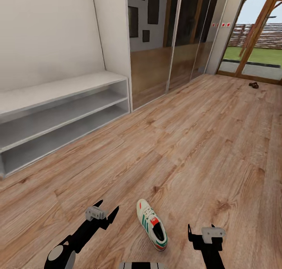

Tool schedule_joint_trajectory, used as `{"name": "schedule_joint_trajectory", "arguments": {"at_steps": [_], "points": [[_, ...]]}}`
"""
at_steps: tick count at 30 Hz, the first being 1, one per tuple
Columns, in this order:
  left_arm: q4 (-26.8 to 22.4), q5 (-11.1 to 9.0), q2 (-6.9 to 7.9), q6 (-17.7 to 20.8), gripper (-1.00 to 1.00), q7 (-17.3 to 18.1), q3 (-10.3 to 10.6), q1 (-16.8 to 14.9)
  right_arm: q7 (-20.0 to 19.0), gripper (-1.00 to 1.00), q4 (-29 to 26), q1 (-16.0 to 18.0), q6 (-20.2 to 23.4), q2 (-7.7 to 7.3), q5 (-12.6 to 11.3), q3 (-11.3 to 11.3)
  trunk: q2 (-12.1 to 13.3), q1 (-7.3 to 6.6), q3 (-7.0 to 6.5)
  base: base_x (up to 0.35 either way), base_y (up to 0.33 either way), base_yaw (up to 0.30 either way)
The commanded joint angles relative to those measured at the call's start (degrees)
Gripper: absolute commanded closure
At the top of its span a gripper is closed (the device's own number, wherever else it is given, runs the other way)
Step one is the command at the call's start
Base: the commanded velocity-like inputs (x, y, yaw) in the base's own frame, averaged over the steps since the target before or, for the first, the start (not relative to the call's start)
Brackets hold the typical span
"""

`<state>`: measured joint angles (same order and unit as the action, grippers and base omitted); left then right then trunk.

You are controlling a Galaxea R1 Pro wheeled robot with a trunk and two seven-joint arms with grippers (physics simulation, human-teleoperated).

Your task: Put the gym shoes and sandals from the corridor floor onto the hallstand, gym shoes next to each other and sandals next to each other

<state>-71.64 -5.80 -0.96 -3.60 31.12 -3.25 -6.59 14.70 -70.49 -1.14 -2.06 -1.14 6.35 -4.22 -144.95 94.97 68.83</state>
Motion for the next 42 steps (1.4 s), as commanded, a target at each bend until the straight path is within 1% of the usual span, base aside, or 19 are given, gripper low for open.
{"name": "schedule_joint_trajectory", "arguments": {"at_steps": [1,37,42], "points": [[0.0,0.0,0.0,0.0,-1.0,0.0,0.0,0.0,0.0,-1.0,0.0,0.0,0.0,0.0,0.0,0.0,0.0,0.0,0.0,0.001,-0.002,0.233],[0.0,0.0,0.0,0.0,-1.0,0.0,0.0,0.0,0.1,-1.0,0.0,0.0,0.0,0.07,0.1,0.0,0.0,0.0,0.0,0.0,0.0,0.28],[0.0,0.0,0.0,0.0,-1.0,0.0,0.0,0.0,0.2,-1.0,0.0,0.0,0.0,0.08,0.1,0.0,0.0,0.0,0.0,0.0,0.0,0.222]]}}
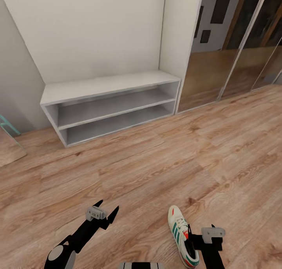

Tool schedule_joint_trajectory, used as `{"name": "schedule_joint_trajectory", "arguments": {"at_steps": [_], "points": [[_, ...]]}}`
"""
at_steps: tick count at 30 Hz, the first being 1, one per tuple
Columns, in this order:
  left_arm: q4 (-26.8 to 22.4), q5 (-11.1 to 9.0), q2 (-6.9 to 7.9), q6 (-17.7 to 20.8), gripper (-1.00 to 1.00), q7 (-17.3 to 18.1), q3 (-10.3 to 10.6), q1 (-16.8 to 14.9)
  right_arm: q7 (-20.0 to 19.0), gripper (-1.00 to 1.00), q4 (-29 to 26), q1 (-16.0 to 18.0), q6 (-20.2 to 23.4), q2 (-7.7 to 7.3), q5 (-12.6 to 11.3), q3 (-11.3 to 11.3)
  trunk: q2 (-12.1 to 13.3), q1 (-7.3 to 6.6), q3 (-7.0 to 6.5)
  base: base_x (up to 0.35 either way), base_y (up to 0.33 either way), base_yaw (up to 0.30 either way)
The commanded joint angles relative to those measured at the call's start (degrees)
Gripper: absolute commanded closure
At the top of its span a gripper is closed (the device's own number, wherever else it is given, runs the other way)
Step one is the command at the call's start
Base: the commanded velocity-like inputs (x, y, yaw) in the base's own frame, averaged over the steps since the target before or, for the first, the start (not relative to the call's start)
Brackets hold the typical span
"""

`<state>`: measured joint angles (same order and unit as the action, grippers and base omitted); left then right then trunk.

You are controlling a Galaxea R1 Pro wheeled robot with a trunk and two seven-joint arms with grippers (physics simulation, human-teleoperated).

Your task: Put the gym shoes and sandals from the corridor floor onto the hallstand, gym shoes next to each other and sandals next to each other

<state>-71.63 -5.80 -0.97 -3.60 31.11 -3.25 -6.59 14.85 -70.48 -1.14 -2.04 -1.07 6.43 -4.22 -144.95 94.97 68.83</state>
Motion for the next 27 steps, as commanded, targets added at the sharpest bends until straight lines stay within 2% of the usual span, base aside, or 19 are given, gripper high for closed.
{"name": "schedule_joint_trajectory", "arguments": {"at_steps": [1,11,27], "points": [[0.0,0.0,0.0,0.0,-1.0,0.0,0.0,0.0,0.0,-1.0,0.0,0.0,0.0,0.0,0.0,0.0,0.0,0.0,0.0,0.0,0.0,0.15],[0.0,0.0,0.0,0.0,-1.0,0.0,0.0,0.0,0.0,-1.0,0.0,0.0,0.0,0.01,-0.1,0.1,0.0,0.0,0.0,0.0,0.0,0.084],[0.0,0.0,0.0,0.0,-1.0,0.0,0.0,0.0,0.0,-1.0,0.0,0.0,0.0,0.01,-0.1,0.2,0.0,0.0,0.0,0.0,0.0,0.017]]}}
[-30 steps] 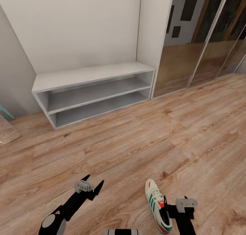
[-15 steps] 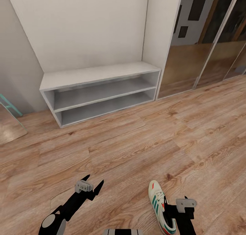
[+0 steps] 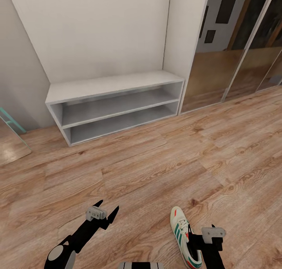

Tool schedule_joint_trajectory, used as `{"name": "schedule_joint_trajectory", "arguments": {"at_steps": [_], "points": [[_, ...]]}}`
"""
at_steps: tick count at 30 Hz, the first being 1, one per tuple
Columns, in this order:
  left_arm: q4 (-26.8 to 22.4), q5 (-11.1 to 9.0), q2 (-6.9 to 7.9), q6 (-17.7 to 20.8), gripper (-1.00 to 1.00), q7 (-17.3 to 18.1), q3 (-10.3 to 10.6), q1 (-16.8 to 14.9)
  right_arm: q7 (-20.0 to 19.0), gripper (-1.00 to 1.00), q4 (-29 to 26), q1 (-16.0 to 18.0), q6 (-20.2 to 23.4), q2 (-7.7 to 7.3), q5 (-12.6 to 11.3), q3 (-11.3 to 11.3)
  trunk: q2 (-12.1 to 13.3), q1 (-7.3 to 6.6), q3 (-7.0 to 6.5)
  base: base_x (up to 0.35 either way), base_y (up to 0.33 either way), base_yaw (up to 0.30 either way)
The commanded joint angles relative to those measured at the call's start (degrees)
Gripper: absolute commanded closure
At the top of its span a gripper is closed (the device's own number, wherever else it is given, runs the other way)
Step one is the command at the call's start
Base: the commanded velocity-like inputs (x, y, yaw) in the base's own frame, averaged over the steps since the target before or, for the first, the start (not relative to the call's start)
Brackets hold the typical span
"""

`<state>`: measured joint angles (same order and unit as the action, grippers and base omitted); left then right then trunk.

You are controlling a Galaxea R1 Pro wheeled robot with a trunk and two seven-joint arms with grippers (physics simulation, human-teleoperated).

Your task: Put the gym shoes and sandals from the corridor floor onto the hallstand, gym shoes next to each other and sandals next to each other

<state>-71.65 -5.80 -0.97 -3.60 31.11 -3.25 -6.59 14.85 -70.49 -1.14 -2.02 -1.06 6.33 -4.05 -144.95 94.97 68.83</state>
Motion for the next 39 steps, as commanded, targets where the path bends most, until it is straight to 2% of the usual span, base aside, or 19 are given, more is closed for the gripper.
{"name": "schedule_joint_trajectory", "arguments": {"at_steps": [1,39], "points": [[0.0,0.0,0.0,0.0,-1.0,0.0,0.0,0.0,0.0,-1.0,0.0,0.0,0.0,0.0,0.0,0.0,0.0,0.0,0.0,0.0,0.0,0.005],[-0.1,0.0,0.0,0.0,-1.0,0.0,0.0,0.0,0.0,-1.0,0.0,0.0,0.0,-0.09,-0.3,0.2,0.0,0.0,0.0,0.0,0.0,0.001]]}}
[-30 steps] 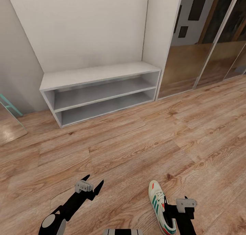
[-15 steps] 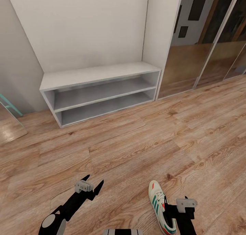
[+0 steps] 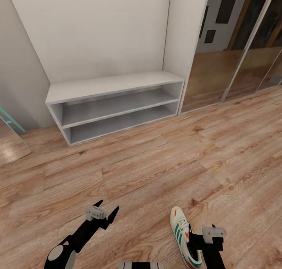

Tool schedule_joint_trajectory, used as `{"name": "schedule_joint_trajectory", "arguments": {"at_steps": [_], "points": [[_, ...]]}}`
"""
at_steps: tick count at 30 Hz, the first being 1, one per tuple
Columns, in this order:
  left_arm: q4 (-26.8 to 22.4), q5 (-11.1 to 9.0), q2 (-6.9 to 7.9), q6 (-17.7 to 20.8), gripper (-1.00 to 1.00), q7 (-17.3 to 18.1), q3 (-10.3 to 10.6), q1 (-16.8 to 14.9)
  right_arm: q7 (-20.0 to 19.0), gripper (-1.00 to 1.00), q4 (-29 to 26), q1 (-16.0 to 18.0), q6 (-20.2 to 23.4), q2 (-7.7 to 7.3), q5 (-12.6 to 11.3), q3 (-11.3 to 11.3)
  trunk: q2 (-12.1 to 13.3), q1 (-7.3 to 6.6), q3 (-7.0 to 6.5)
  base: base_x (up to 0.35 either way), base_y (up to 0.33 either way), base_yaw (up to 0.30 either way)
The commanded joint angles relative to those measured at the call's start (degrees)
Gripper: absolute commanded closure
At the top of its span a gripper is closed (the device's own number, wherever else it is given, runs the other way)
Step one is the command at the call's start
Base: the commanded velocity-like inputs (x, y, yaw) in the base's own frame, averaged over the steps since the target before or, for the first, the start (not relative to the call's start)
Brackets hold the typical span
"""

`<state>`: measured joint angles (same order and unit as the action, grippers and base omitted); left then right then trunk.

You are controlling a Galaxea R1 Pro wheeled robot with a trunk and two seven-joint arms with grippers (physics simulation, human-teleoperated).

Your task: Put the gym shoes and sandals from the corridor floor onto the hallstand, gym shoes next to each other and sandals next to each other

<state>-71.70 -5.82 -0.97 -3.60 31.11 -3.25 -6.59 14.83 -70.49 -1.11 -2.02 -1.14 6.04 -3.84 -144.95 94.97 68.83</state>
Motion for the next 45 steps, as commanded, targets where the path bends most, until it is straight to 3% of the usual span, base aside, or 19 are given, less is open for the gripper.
{"name": "schedule_joint_trajectory", "arguments": {"at_steps": [1,27,45], "points": [[0.0,0.0,0.0,0.0,-1.0,0.0,0.0,0.0,0.0,-1.0,0.0,0.0,0.0,0.0,0.0,0.0,0.0,0.0,0.0,0.0,0.0,0.0],[0.0,0.0,0.0,0.0,-1.0,0.0,-0.1,0.0,-0.1,-1.0,0.0,0.0,0.0,0.0,0.3,-0.3,0.0,0.0,0.0,0.0,0.0,0.013],[0.0,0.0,0.0,0.0,-1.0,0.0,-0.1,0.0,-0.1,-1.0,0.1,0.0,0.0,0.0,0.4,-0.3,0.0,0.0,0.0,0.0,0.0,0.222]]}}
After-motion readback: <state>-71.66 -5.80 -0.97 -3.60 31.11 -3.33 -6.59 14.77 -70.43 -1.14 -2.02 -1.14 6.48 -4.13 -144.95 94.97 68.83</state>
